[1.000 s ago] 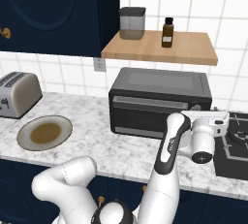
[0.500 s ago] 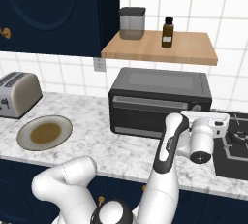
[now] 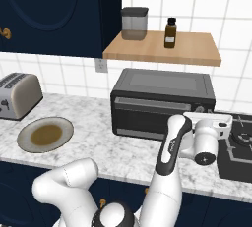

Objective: Pick up the kebab skewer and baguette bread, and place them inside the toaster oven. Close the toaster oven door and start by setting the timer.

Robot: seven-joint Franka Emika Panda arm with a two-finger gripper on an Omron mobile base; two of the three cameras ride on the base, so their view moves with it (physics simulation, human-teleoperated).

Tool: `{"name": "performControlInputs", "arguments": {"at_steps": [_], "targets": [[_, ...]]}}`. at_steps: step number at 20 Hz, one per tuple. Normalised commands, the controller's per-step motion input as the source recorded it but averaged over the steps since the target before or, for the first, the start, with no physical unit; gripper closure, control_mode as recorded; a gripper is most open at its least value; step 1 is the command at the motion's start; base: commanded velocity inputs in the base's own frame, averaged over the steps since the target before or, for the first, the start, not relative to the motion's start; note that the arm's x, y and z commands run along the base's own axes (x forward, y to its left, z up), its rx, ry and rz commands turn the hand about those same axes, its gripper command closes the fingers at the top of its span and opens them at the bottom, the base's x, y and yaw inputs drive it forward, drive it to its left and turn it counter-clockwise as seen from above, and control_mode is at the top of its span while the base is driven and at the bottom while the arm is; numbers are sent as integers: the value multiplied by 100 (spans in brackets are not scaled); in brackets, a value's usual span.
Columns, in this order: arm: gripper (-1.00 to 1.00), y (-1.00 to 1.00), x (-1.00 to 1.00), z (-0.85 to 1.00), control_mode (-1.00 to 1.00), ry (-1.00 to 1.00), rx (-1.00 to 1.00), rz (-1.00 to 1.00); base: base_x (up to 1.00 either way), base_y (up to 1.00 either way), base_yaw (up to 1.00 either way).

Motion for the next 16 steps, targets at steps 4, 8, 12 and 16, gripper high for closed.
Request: {"name": "performControlInputs", "arguments": {"at_steps": [4,8,12,16], "targets": [[100,22,0,-15,-100,0,0,-8,0,0,0],[100,20,8,-15,-100,0,0,-7,0,0,0],[100,13,20,-16,-100,0,0,-2,0,0,0],[100,18,6,-15,-100,0,0,0,0,0,0]]}}
